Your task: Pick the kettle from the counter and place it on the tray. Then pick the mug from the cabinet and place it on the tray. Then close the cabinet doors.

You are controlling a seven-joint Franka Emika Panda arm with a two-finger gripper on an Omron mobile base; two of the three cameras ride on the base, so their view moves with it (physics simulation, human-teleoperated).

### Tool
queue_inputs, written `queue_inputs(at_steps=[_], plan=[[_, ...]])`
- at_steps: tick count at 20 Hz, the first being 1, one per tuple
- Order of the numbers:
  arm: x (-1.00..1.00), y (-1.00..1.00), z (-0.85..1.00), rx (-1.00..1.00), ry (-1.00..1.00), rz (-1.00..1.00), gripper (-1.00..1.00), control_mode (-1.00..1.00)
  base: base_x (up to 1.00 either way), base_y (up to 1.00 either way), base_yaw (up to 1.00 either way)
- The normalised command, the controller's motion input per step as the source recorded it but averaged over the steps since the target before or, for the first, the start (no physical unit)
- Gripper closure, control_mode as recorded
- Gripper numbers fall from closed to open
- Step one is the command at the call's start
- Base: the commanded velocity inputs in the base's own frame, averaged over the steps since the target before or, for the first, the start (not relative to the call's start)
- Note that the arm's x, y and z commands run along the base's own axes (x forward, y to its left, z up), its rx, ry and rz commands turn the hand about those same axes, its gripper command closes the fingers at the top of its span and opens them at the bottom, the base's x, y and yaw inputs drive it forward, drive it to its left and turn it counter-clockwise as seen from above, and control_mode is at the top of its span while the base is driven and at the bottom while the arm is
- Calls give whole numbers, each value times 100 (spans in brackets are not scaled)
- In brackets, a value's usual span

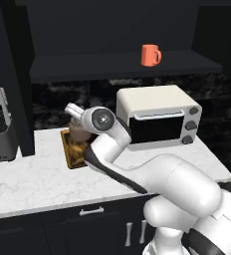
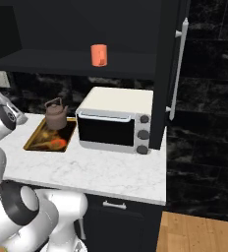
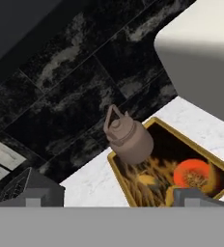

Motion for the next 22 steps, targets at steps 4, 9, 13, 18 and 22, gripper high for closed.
queue_inputs(at_steps=[4, 9, 13, 18, 22], plan=[[-46, -54, 91, -7, 25, -11, -100, -100, 0, 0, 0], [-43, -67, 80, -3, 27, -10, -100, -100, 0, 0, 0], [0, -34, 2, 0, 11, -2, -100, -100, 0, 0, 0], [0, -15, 0, -1, -1, 3, -100, -100, 0, 0, 0], [0, -65, 0, -1, -5, 23, -100, -100, 0, 0, 0]])
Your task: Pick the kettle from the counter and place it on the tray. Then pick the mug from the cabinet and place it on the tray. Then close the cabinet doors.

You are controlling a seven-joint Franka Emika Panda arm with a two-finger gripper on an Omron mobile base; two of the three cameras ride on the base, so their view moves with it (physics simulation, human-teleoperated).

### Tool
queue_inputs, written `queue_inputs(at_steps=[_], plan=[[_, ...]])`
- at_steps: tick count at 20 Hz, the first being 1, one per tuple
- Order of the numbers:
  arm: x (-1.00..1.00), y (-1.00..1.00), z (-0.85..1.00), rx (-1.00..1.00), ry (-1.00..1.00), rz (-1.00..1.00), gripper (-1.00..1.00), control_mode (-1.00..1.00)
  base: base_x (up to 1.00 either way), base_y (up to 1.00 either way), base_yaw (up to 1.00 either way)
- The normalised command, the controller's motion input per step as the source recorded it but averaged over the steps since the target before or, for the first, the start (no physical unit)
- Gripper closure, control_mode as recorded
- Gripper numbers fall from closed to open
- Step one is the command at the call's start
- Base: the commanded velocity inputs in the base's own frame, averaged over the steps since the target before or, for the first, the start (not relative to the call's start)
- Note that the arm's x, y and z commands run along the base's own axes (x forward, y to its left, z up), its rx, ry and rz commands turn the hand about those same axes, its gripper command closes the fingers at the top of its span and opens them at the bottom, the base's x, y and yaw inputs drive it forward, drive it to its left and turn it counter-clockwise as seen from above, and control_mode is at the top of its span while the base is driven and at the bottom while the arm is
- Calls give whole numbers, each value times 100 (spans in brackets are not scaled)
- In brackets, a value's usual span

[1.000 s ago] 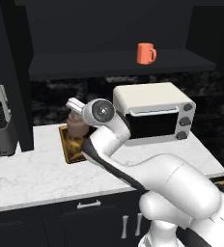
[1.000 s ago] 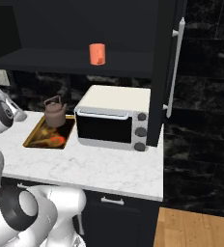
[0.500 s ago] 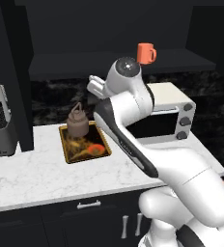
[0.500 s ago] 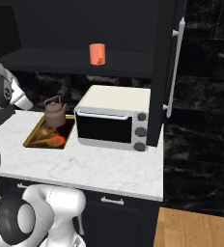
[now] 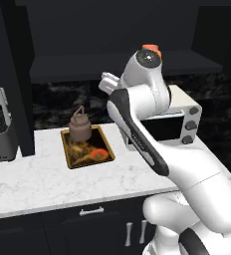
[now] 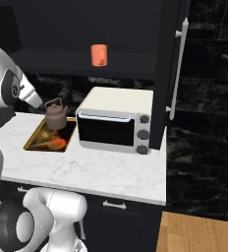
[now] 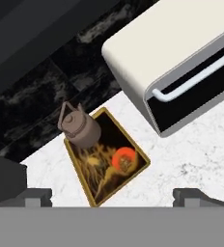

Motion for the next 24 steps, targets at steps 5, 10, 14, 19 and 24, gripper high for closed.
queue_inputs(at_steps=[5, 10, 14, 19, 24], plan=[[-2, -96, 0, -4, -6, 38, -100, -100, 0, 0, 0], [-1, -93, 0, -10, -6, 57, -100, -100, 0, 0, 0], [-1, -38, 0, -10, -1, 32, -100, -100, 0, 0, 0], [4, 0, 11, -1, 0, -2, -100, -100, 0, 0, 0], [21, -7, 25, -1, -3, -8, -100, -100, 0, 0, 0]])
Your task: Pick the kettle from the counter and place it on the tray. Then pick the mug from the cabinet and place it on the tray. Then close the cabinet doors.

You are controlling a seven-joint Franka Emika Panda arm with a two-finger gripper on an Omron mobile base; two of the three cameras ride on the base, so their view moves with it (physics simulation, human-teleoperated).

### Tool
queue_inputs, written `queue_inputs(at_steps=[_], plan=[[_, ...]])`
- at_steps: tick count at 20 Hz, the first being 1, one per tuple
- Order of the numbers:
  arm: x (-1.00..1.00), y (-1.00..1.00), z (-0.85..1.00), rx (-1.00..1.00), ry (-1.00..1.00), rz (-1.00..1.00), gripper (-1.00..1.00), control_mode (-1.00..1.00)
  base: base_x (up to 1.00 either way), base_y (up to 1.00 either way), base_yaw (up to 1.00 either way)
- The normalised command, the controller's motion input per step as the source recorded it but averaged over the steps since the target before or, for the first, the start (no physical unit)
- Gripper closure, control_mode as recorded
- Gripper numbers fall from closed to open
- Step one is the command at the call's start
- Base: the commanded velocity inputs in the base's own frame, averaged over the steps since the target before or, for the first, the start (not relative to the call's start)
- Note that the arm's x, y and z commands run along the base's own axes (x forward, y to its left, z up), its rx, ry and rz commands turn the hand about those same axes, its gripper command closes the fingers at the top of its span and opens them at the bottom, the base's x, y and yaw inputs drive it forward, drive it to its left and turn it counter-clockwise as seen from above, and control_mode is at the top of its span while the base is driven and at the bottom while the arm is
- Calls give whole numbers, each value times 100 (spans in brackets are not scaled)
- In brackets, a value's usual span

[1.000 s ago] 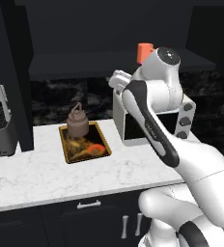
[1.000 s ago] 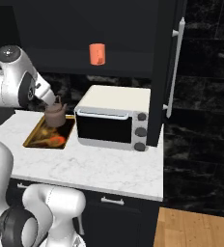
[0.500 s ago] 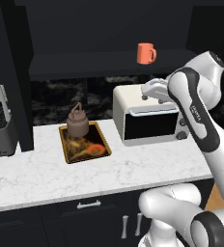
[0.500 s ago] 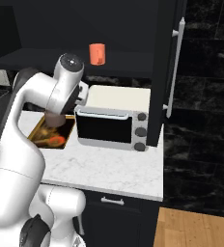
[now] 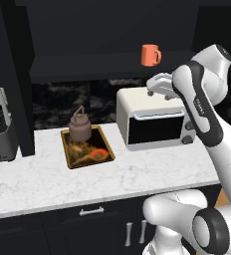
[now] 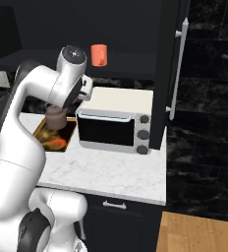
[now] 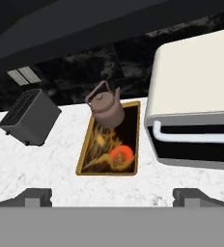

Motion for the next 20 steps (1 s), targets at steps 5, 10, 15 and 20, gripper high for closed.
queue_inputs(at_steps=[5, 10, 15, 20], plan=[[33, -10, 17, -1, -21, -14, -100, -100, 0, 0, 0], [37, -44, 33, -2, -5, -12, -100, -100, 0, 0, 0], [2, -31, 27, 0, 1, 0, -100, -100, 0, 0, 0], [19, -1, 1, 0, -16, 1, -100, -100, 0, 0, 0]])
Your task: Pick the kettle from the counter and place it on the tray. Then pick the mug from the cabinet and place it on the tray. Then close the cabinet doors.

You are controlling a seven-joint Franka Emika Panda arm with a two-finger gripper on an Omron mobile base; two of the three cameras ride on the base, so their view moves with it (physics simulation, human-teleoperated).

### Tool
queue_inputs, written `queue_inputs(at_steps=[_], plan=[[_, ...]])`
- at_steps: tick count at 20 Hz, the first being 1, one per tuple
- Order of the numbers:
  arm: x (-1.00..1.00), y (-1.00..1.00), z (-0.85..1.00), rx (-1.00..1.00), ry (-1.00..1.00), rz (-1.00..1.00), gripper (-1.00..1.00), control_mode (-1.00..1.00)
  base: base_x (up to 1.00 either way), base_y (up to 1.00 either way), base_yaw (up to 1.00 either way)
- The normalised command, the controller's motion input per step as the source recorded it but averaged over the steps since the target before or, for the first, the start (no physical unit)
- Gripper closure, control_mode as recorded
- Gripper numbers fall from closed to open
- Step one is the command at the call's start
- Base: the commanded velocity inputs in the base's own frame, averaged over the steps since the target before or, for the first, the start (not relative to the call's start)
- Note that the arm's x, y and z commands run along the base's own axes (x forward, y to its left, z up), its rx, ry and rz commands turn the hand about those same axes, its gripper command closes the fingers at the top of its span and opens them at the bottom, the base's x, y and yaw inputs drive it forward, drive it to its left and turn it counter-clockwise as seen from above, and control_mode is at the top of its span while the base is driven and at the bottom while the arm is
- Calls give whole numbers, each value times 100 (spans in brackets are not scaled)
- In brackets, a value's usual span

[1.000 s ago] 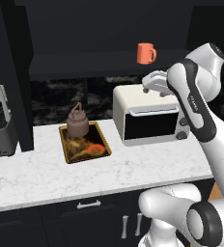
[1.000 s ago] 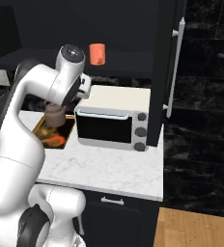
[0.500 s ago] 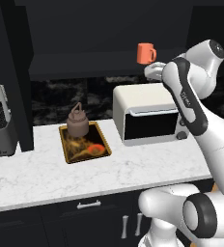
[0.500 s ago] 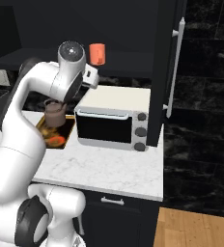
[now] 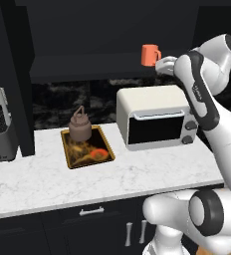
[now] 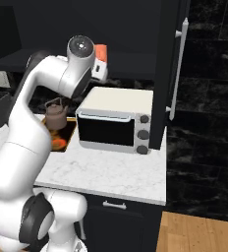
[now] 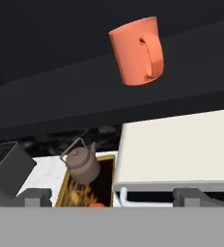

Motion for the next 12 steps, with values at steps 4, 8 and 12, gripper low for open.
queue_inputs(at_steps=[4, 8, 12], plan=[[33, -24, 0, 0, -9, 0, -100, -100, 0, 0, 0], [25, -35, 13, 0, -1, 0, -100, -100, 0, 0, 0], [19, -23, 9, 0, 0, 0, -100, -100, 0, 0, 0]])
